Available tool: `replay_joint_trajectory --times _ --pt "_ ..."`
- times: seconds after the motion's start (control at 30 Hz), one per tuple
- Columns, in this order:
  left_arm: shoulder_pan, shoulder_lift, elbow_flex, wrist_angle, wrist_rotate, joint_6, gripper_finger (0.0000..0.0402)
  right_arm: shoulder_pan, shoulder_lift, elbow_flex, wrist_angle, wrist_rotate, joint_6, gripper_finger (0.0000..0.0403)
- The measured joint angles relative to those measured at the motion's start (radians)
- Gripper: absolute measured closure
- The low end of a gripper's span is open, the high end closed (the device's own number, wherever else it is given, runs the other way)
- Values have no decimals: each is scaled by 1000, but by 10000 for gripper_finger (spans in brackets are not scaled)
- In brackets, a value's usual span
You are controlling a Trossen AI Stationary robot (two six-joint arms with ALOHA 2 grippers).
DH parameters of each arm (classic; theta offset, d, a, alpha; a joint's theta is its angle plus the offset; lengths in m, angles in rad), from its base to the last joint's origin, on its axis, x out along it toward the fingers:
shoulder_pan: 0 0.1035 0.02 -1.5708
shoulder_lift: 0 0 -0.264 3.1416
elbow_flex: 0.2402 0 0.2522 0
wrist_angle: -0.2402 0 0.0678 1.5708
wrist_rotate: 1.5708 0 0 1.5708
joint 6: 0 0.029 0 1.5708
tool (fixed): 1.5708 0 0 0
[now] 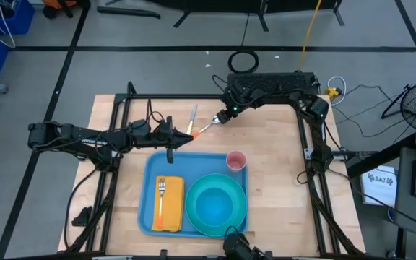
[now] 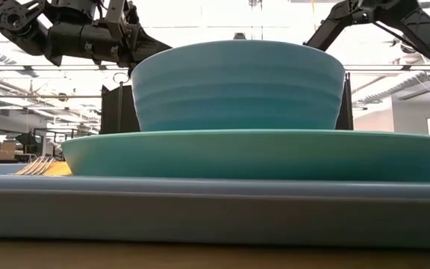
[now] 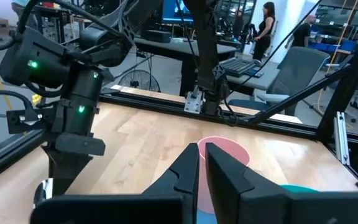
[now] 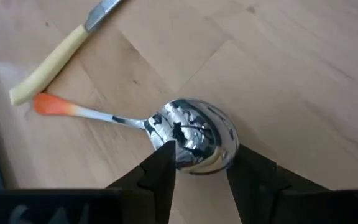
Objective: Set up tray
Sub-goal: Put the orange spoon on the yellow napkin to the right of the orange fork
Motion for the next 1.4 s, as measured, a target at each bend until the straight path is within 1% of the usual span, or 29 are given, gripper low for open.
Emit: replay_joint_trajectory --times 0.07,0.13,0.27,0.3,0.47,0.7,0.8,0.9,0.97,1.0,1.13,1.27,1.4 --pt "0 0 0 -4 0 -1 369 0 1 0 -6 4 3 286" --pt "0 0 0 -4 0 -1 369 0 0 0 6 4 2 305" --pt "0 0 0 -5 0 -1 369 -2 0 0 43 -1 2 378" --pt "0 0 0 -5 0 -1 369 -2 -1 0 57 -9 0 388" --pt "0 0 0 -24 0 -4 369 2 -1 2 97 -14 7 397" --pt "0 0 0 -30 0 -4 369 27 -25 0 130 -35 1 401" --pt "0 0 0 -29 0 -4 369 41 -61 0 170 -49 -1 403" --pt "0 0 0 -27 1 -3 369 50 -114 0 170 -64 -5 402" --pt "0 0 0 -27 1 -3 369 61 -154 0 171 -88 -7 402" --pt "0 0 0 -26 1 -3 369 70 -173 0 170 -118 -7 402" --pt "0 0 0 -25 10 -3 369 138 -236 0 167 -232 -7 402" --pt "0 -19 0 -20 46 -3 369 240 -273 0 120 -331 -19 402" --pt "0 -77 0 -39 63 -9 369 380 -270 0 103 -336 -32 402"
